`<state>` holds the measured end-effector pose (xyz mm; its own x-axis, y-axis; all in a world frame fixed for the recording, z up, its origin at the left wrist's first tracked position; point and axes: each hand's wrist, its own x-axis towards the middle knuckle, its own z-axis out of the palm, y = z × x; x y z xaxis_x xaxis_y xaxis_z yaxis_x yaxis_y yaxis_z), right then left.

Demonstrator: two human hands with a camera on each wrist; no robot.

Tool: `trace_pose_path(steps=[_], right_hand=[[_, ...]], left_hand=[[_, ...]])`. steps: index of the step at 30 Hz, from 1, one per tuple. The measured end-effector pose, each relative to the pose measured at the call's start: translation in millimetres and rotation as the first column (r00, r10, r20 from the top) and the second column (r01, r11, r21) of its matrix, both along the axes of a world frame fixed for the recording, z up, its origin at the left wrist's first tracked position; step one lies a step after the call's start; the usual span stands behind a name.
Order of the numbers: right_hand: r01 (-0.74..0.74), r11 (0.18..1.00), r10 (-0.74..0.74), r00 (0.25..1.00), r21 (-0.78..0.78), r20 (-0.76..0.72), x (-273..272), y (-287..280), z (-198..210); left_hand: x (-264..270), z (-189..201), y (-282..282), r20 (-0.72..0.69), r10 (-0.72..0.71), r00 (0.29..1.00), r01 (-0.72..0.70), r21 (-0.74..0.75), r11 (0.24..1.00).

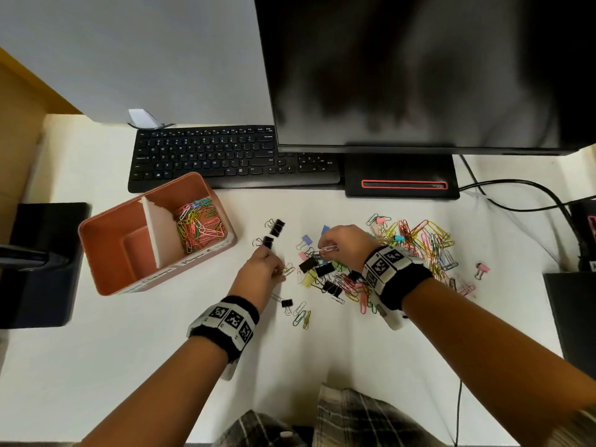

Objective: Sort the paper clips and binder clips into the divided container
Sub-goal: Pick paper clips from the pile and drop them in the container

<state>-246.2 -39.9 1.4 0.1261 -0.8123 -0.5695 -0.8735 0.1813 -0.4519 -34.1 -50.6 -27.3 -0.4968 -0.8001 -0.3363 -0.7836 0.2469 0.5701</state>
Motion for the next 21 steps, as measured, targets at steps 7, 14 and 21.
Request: trace_pose_path(steps=[7, 14, 21], right_hand=[[0.000, 1.000, 0.000, 1.000, -0.030, -0.001, 15.4, -0.1, -1.3], [0.015, 0.999, -0.017, 0.999, -0.049, -0.042, 18.6, 12.9, -7.1], [0.026, 1.000, -0.026, 0.999, 0.001, -0.046, 19.3, 9.4, -6.1]], left_hand=[[-3.7, 0.1, -0.8, 0.034, -0.030, 0.999, 0.032, -0.041, 0.999], [-6.0, -1.7, -0.9, 0.060, 0.005, 0.998, -0.003, -0.026, 1.000], [-9.9, 2.8, -1.3, 0.097, -0.023, 0.995, 0.025, -0.015, 1.000]])
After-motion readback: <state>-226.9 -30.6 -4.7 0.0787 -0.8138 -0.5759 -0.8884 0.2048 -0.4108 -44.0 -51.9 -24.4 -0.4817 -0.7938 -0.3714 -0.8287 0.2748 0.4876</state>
